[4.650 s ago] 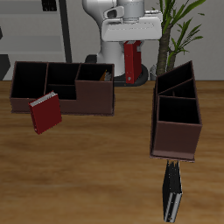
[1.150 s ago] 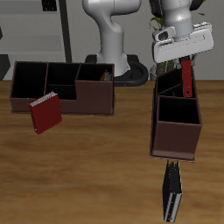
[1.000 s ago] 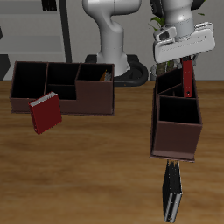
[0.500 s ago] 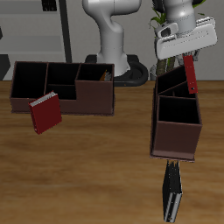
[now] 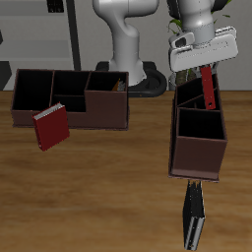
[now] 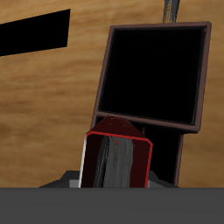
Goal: Place the orange book into the back desk caddy's right compartment and place the left red book into the left desk caddy's back compartment and place the right red book into the left desk caddy's left compartment
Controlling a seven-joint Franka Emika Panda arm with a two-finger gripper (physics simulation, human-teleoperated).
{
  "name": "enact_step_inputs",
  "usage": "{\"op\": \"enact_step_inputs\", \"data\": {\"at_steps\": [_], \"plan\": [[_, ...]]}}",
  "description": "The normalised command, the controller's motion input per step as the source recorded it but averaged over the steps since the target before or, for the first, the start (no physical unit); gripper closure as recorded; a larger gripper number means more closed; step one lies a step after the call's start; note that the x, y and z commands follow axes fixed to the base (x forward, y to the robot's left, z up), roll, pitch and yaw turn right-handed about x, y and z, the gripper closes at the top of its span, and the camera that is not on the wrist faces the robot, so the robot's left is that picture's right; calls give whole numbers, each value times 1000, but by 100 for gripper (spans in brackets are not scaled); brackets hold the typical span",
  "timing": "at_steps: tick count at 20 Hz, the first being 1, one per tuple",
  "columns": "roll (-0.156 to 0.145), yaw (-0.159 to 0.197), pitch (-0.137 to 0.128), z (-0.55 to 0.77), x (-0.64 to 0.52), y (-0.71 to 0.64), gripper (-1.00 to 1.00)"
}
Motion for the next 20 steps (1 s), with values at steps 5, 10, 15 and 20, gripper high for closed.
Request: {"op": "enact_step_inputs", "data": {"at_steps": [5,10,15,20], "plan": [[-23,-5,24,75,-129,-198,100],[-5,-6,10,-37,1,-49,100],[7,-15,47,-186,18,30,100],[15,-23,58,-213,83,98,100]]}}
